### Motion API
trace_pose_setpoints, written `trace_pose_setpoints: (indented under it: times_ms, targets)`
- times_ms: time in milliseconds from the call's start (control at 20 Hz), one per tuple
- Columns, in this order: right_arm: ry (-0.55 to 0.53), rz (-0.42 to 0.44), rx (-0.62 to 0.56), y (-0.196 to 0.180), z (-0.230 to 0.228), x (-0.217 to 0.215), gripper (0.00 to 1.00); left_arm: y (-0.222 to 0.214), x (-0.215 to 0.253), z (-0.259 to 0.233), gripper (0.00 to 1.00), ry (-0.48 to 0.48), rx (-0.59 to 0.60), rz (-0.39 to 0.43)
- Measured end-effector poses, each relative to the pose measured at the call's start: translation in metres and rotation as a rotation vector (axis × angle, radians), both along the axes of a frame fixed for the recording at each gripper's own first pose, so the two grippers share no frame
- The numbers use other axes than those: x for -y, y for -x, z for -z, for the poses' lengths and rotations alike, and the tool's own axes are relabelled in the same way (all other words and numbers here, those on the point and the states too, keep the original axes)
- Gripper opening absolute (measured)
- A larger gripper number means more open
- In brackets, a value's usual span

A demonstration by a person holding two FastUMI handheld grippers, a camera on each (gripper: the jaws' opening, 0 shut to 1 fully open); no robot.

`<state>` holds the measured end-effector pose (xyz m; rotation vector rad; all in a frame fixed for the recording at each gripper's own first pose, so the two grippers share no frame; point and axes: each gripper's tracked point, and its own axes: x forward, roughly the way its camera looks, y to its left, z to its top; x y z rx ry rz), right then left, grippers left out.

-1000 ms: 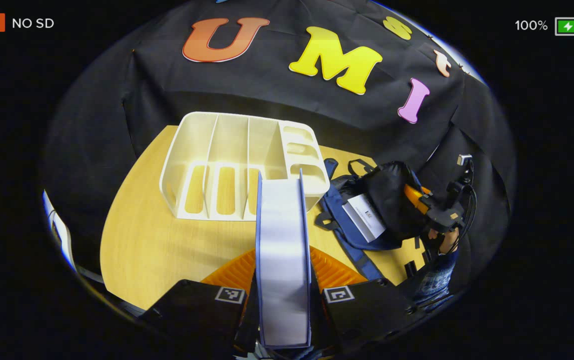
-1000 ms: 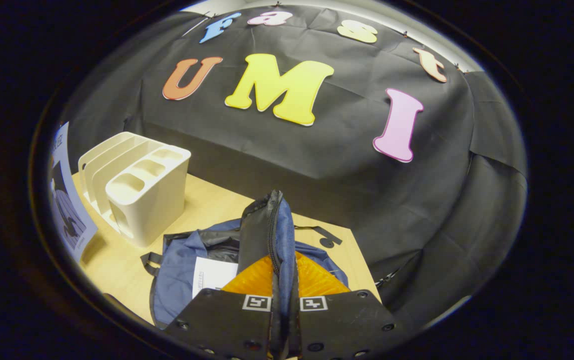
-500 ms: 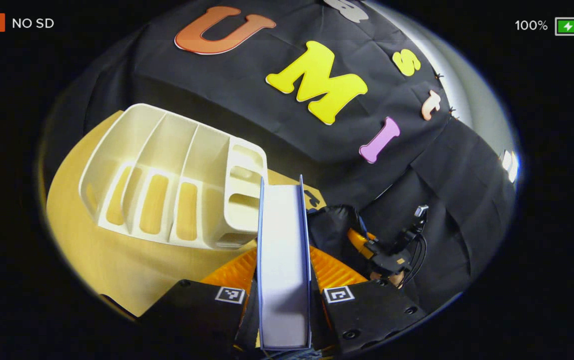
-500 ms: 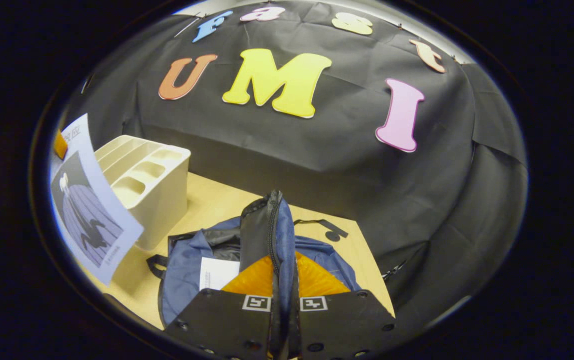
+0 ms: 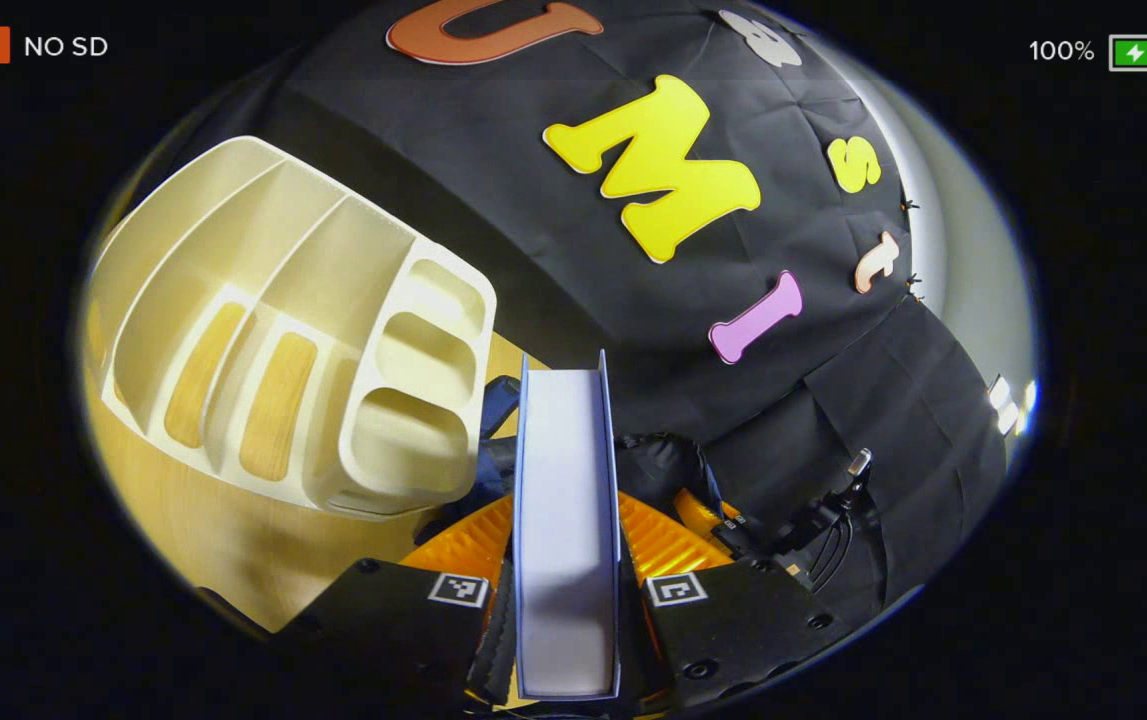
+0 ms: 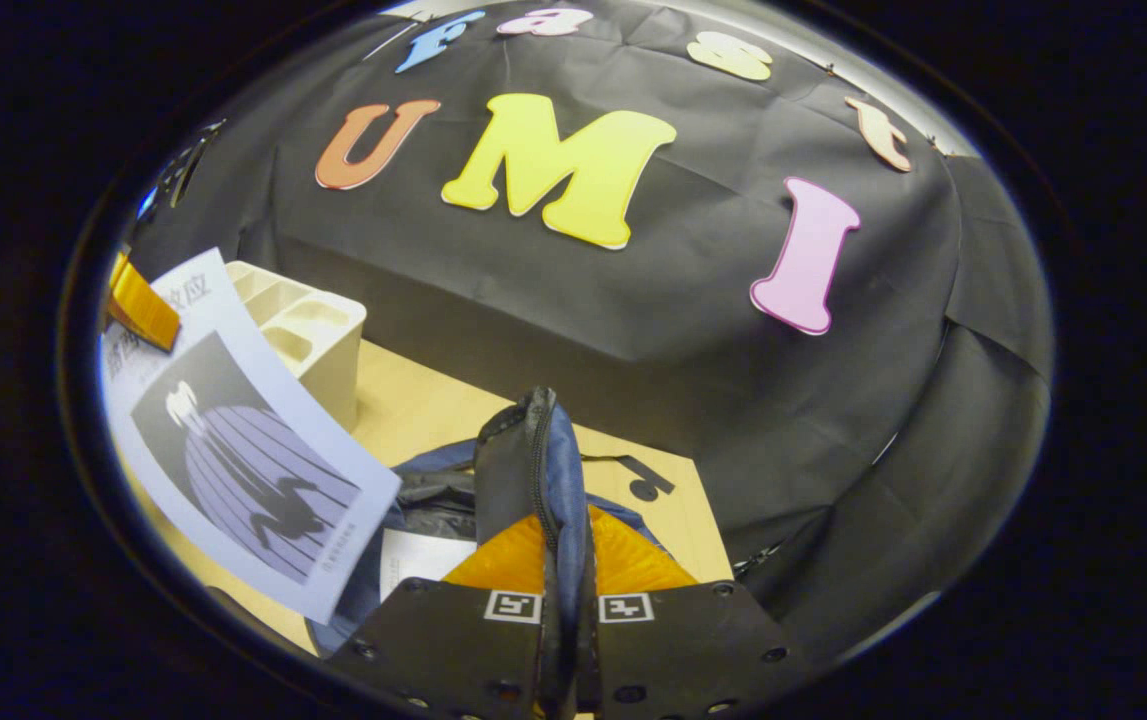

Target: Open the schoolbag, grab two books from the bookshelf and put them into the schoolbag.

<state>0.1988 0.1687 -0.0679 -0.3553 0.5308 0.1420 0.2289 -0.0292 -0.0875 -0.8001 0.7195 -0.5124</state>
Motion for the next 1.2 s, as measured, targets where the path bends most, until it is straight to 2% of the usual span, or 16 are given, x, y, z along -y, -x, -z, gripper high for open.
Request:
trace_pose_setpoints:
  times_ms: [100,200,300,400,600,850,1050,1200]
  targets:
    - [-0.017,0.019,0.007,-0.004,-0.003,0.001,0.09,-0.011,0.015,0.006,0.43,0.036,-0.028,-0.034]
    - [-0.041,0.026,0.008,-0.007,-0.007,-0.003,0.06,-0.012,0.031,0.014,0.43,0.065,-0.044,-0.057]
    - [-0.031,0.022,0.030,-0.010,-0.015,-0.006,0.06,-0.011,0.051,0.032,0.43,0.039,-0.060,-0.069]
    - [-0.064,-0.004,0.040,-0.007,-0.024,-0.019,0.06,-0.007,0.068,0.055,0.43,-0.039,-0.060,-0.073]
    - [-0.059,-0.043,0.062,-0.009,-0.028,-0.031,0.06,-0.009,0.092,0.058,0.43,-0.026,-0.038,-0.114]
    - [-0.077,-0.053,0.067,-0.014,-0.032,-0.025,0.06,-0.005,0.111,0.062,0.43,-0.030,-0.019,-0.184]
    - [-0.028,-0.088,0.076,-0.016,-0.039,-0.021,0.06,-0.006,0.125,0.072,0.43,-0.033,-0.008,-0.227]
    - [-0.027,-0.110,0.075,-0.012,-0.042,-0.025,0.06,-0.011,0.143,0.080,0.43,0.000,-0.034,-0.238]
